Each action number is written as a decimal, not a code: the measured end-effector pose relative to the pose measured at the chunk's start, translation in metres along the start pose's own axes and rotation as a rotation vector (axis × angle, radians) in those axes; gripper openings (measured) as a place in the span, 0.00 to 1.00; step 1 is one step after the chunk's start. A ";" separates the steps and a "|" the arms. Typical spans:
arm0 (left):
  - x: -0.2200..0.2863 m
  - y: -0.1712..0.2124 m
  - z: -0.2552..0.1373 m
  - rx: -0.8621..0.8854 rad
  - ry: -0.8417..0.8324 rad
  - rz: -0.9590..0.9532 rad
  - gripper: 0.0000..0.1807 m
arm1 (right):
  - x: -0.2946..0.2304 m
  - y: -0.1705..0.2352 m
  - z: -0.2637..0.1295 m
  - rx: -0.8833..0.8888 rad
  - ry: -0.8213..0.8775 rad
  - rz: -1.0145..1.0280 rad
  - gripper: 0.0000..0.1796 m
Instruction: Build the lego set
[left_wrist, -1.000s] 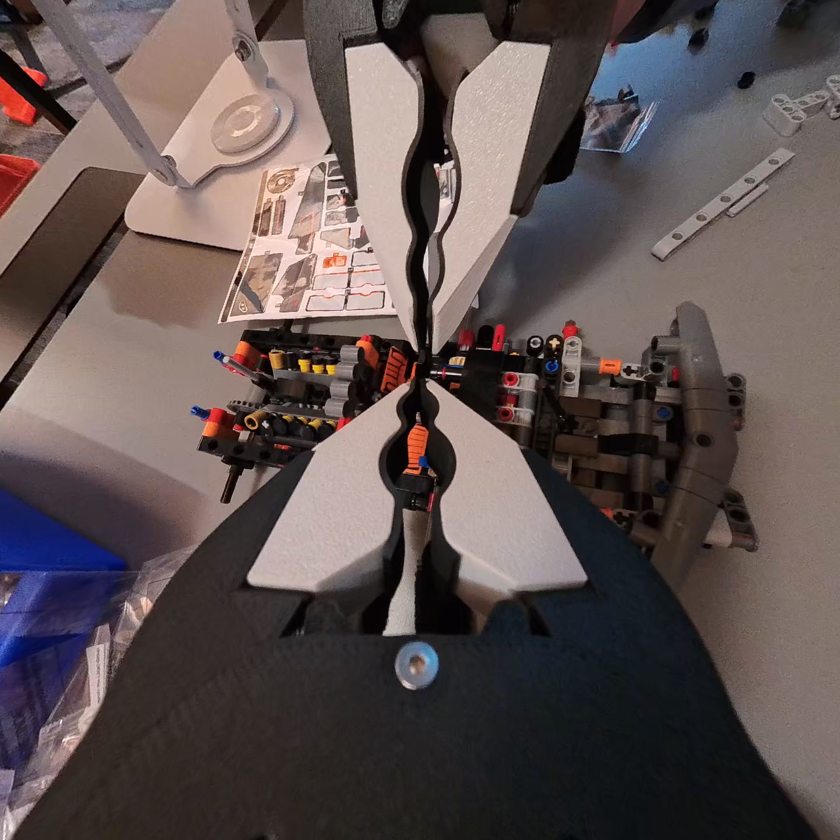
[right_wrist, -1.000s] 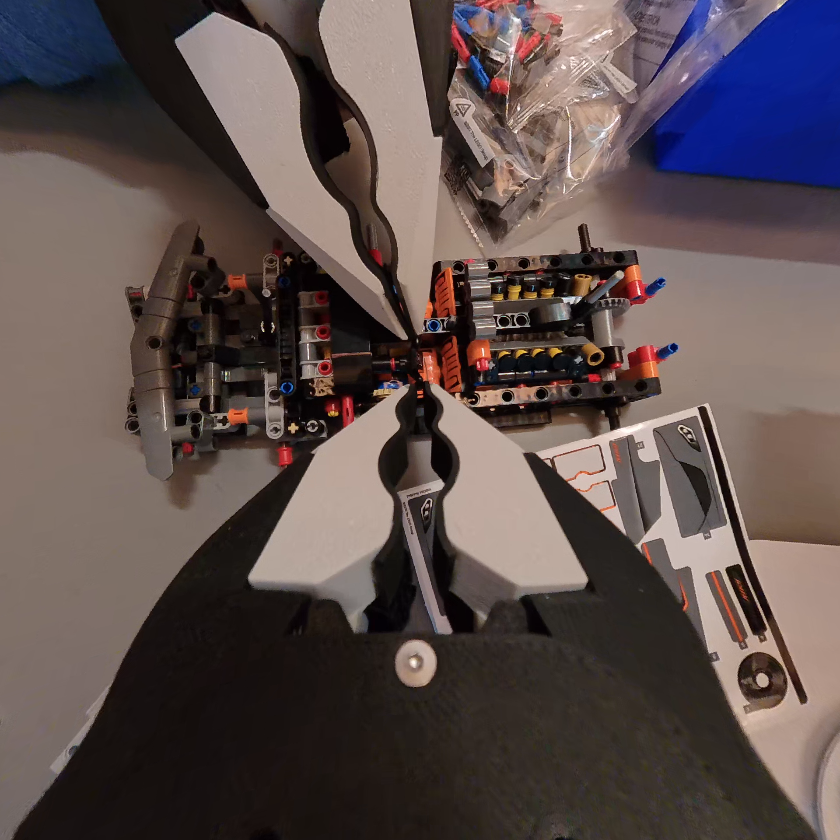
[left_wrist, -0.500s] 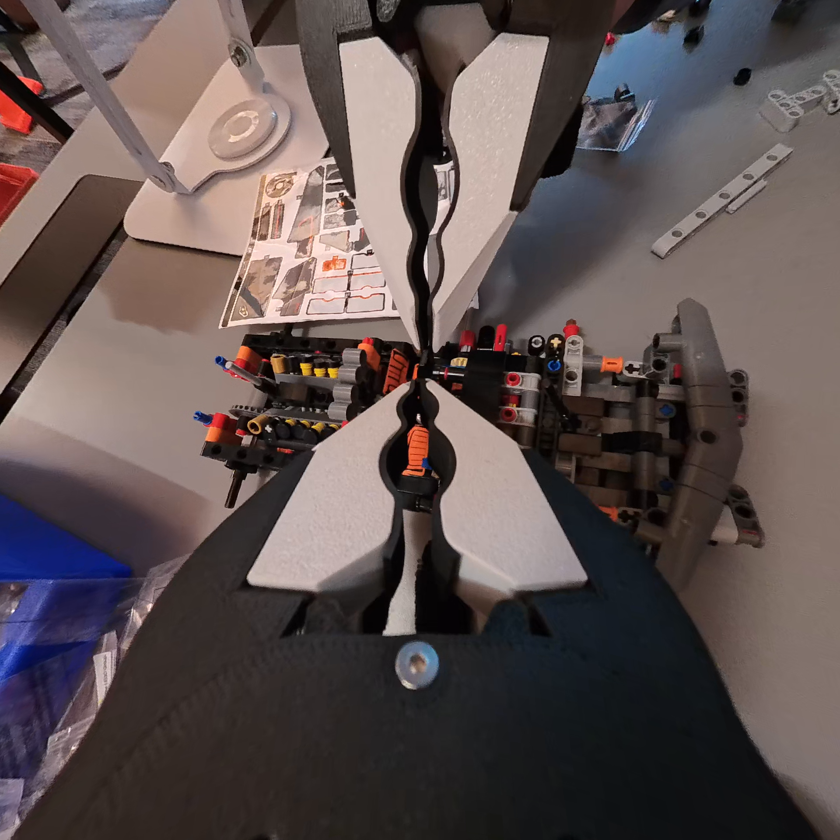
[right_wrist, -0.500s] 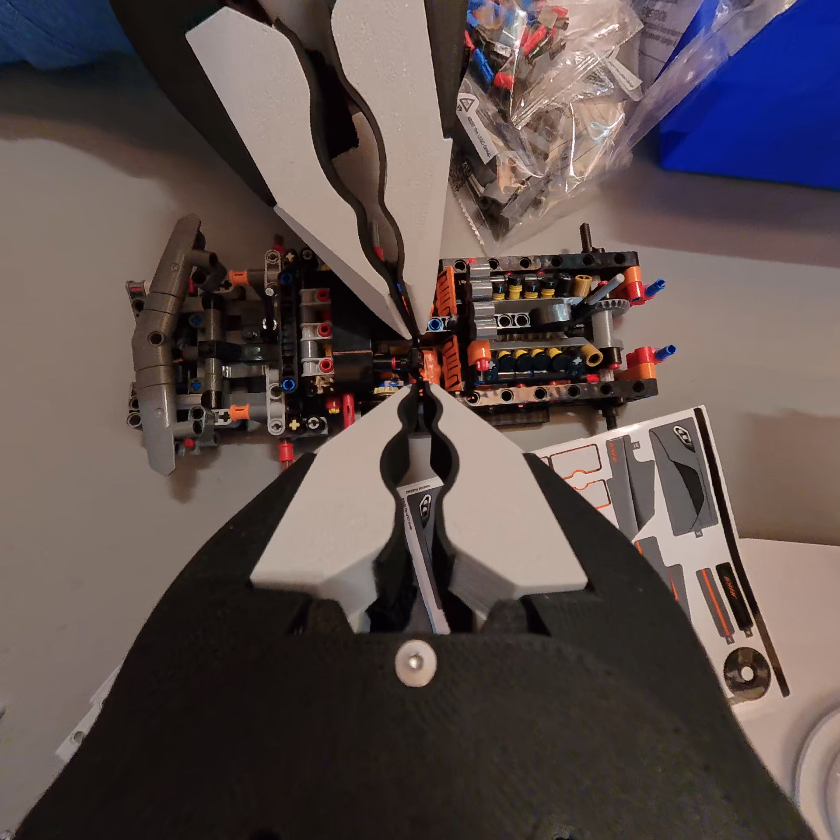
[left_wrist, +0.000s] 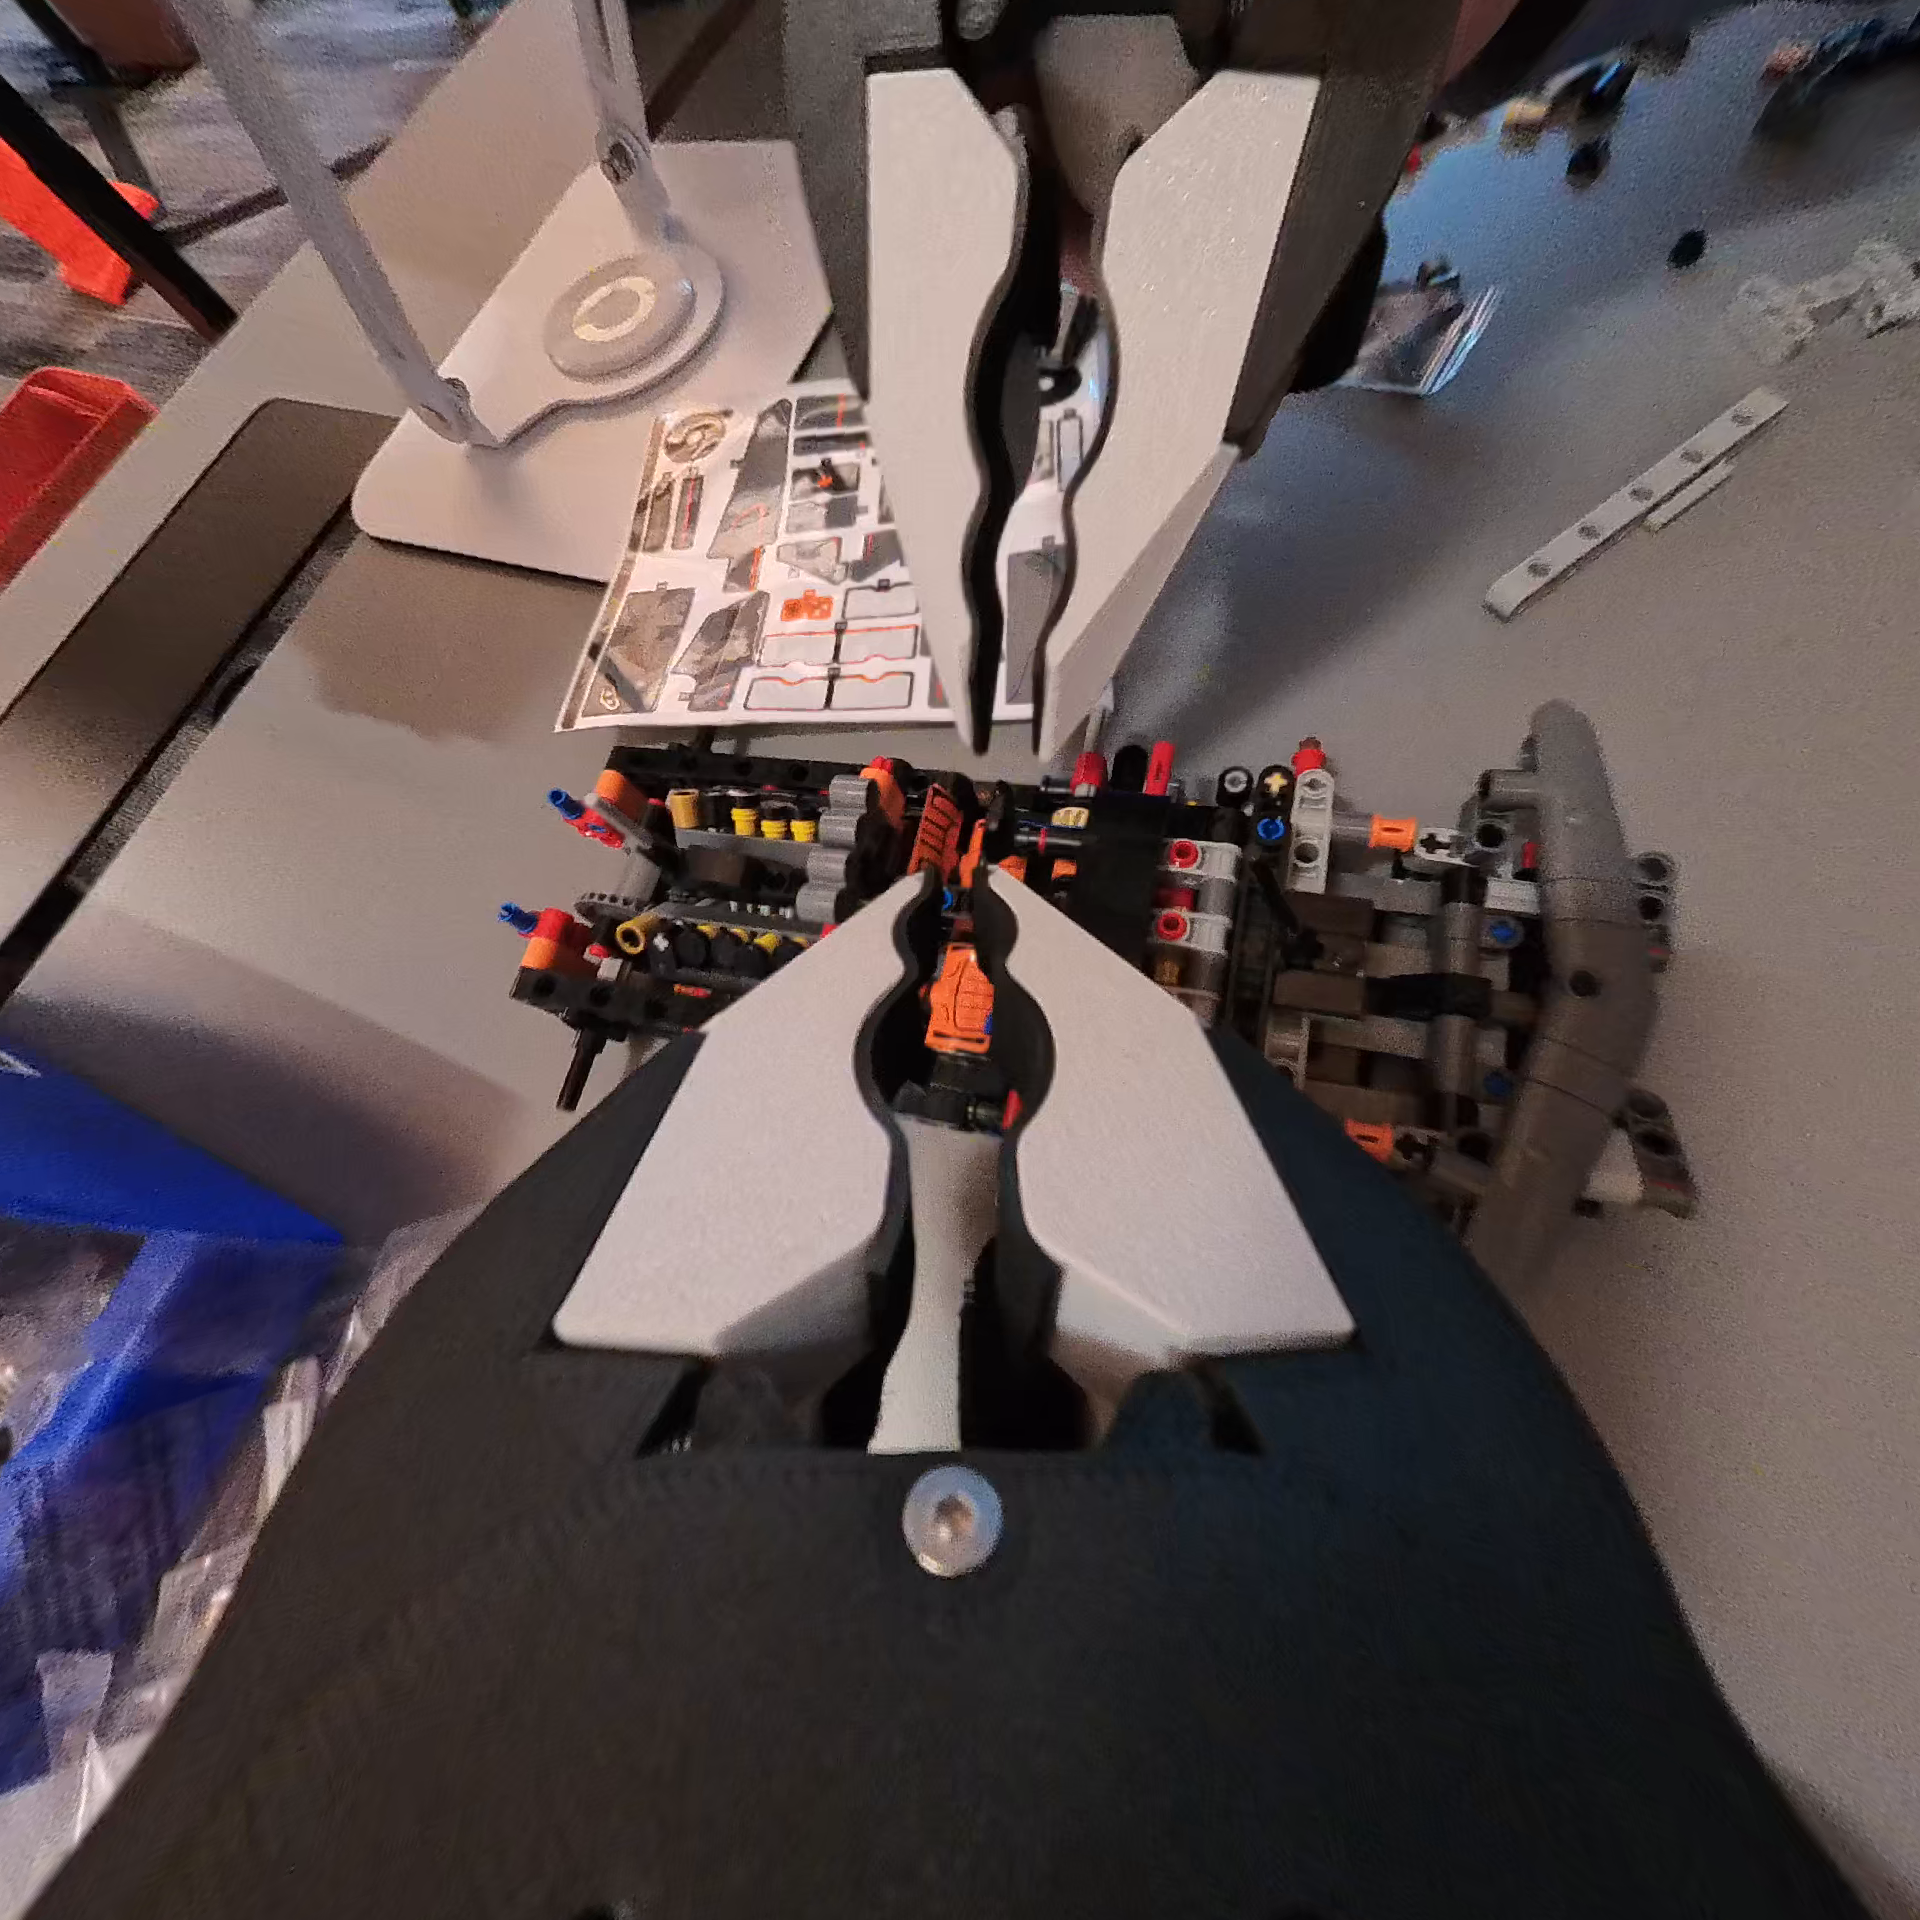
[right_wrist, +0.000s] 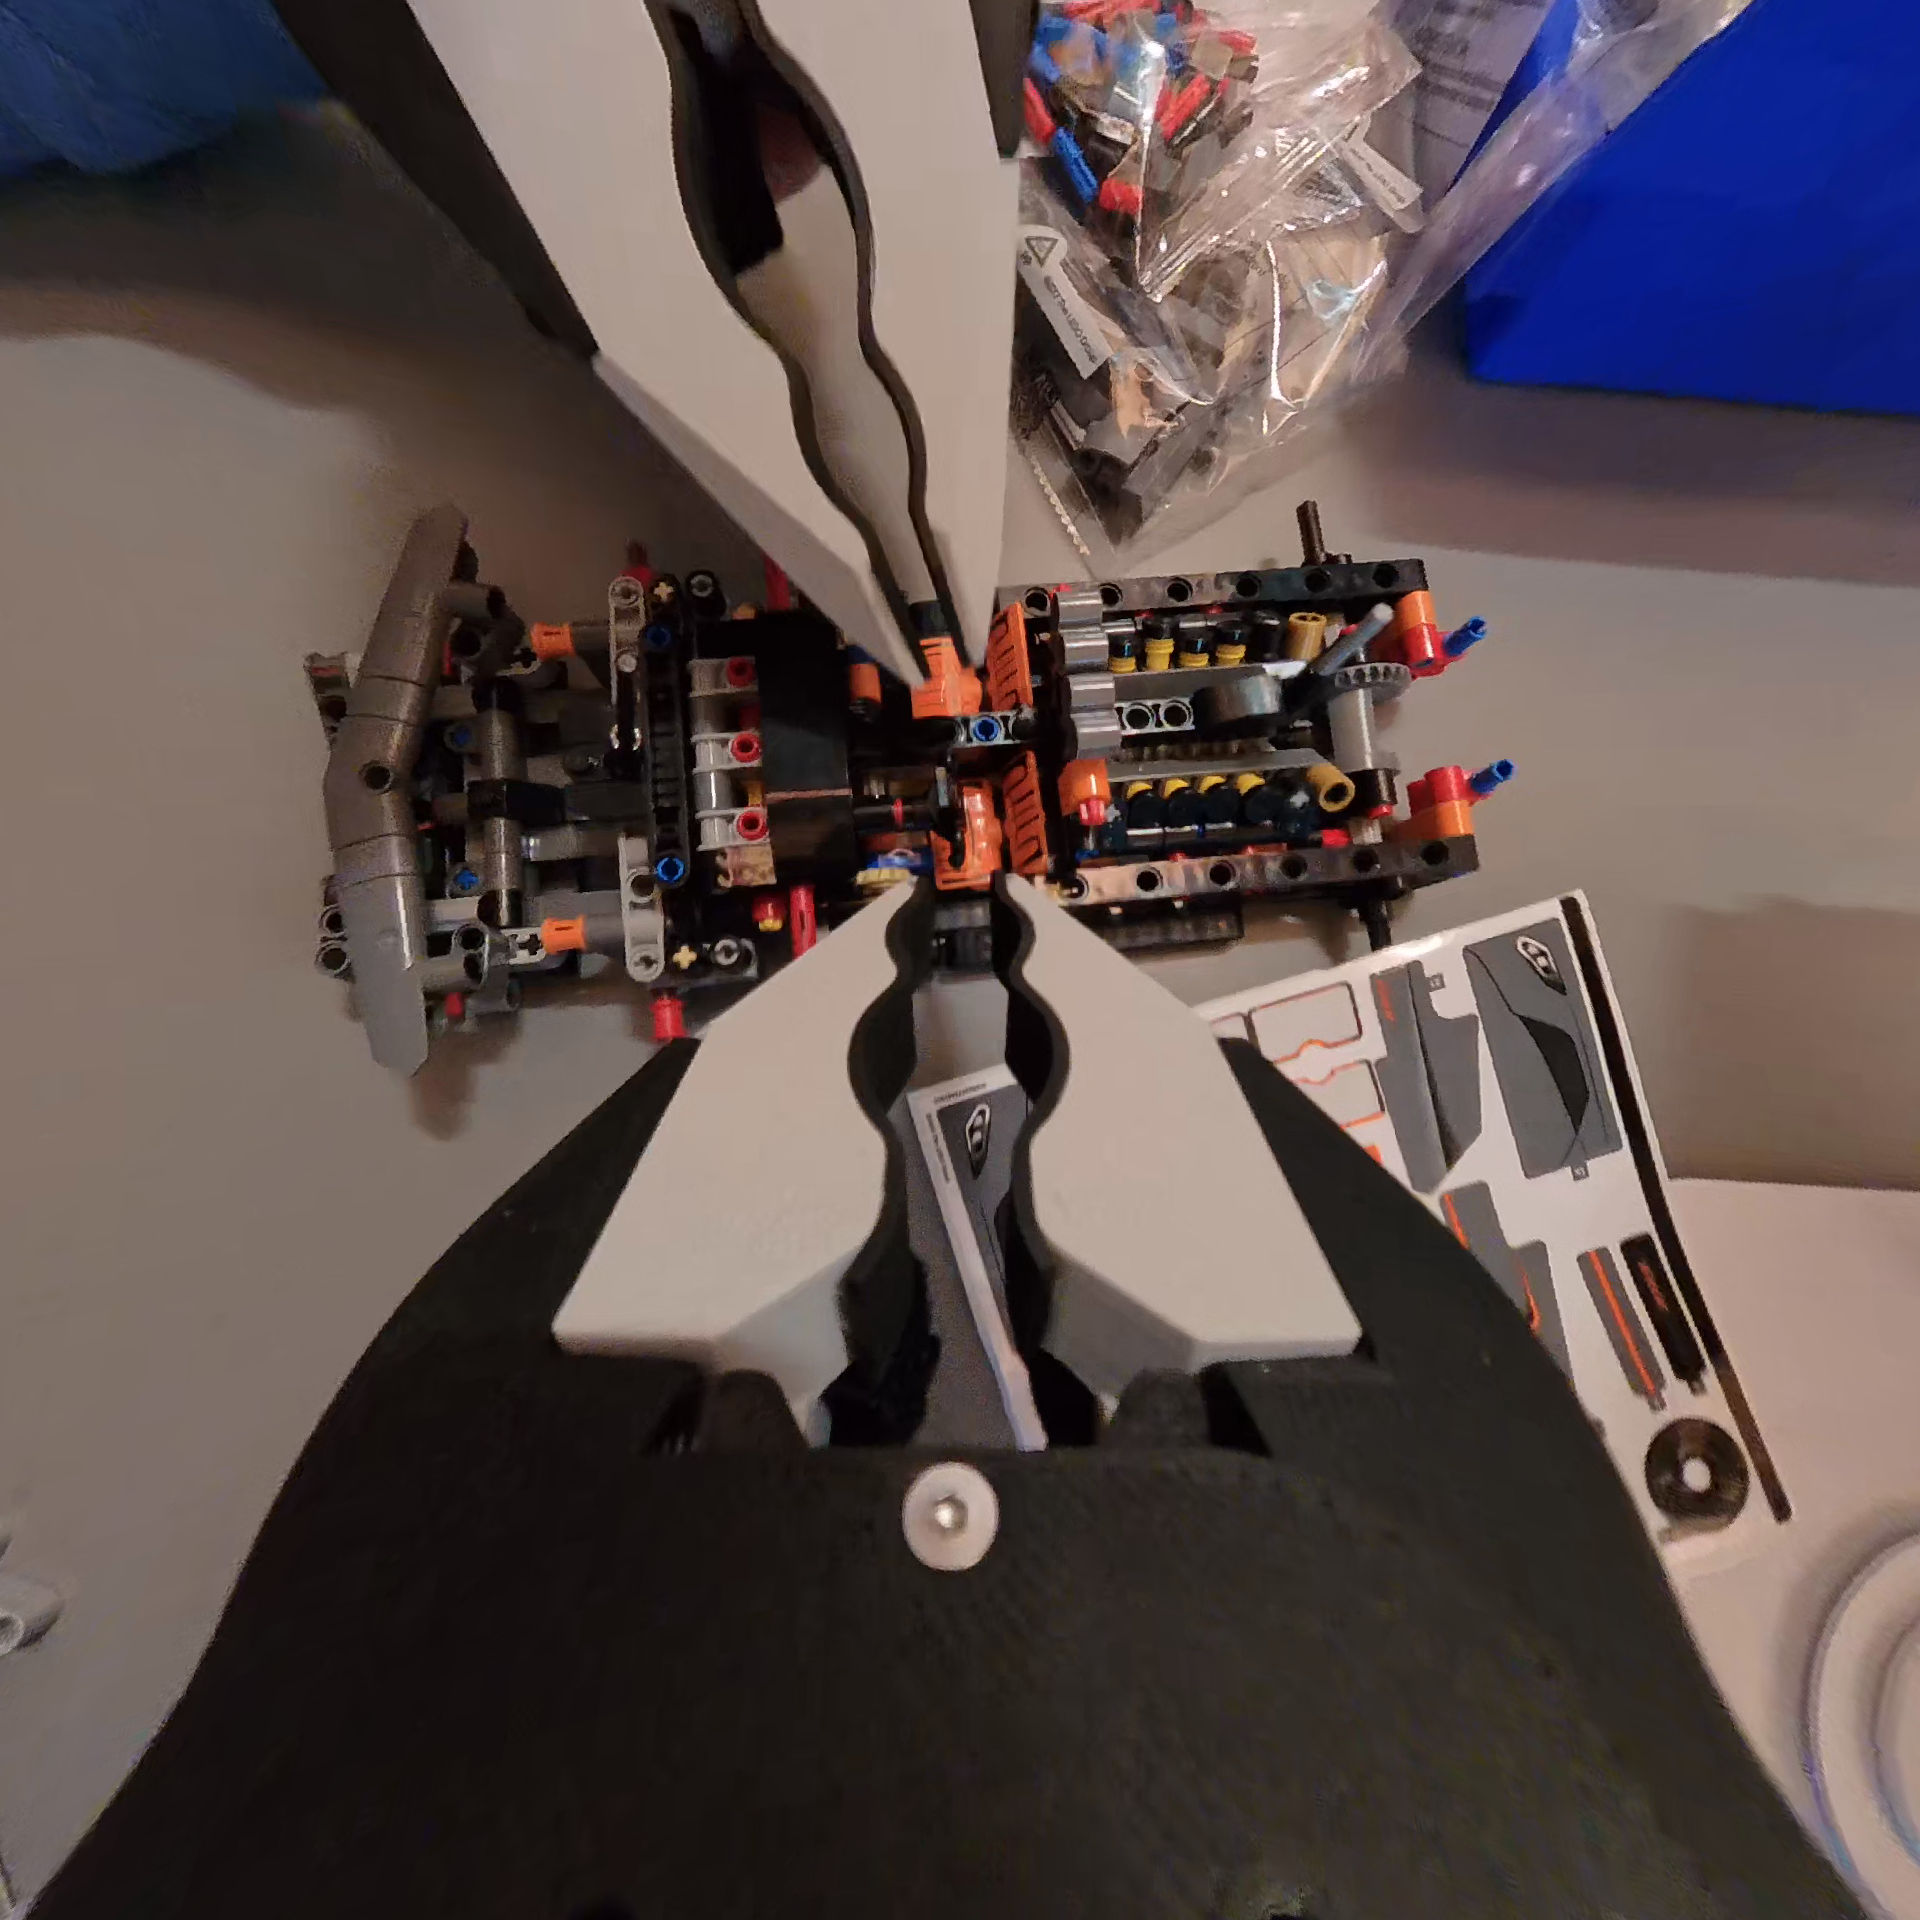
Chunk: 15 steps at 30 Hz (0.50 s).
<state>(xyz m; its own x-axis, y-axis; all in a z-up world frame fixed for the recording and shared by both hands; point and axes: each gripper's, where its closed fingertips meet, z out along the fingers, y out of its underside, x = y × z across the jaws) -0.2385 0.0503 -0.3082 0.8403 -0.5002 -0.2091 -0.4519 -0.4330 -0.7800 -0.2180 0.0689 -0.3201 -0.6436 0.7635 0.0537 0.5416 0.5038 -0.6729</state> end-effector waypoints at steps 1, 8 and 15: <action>0.000 0.000 -0.005 0.006 0.001 -0.012 0.02 | 0.000 0.000 -0.005 0.008 0.007 0.003 0.04; 0.015 0.012 -0.022 0.013 0.012 -0.046 0.01 | -0.022 -0.009 -0.009 0.061 -0.028 -0.010 0.00; 0.027 0.018 -0.014 -0.005 0.011 -0.021 0.00 | -0.030 -0.012 0.007 0.062 -0.042 0.007 0.00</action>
<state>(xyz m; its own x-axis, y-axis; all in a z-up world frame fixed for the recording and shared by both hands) -0.2281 0.0181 -0.3193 0.8464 -0.4989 -0.1861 -0.4356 -0.4477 -0.7809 -0.2089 0.0371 -0.3184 -0.6627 0.7486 0.0185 0.5127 0.4716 -0.7175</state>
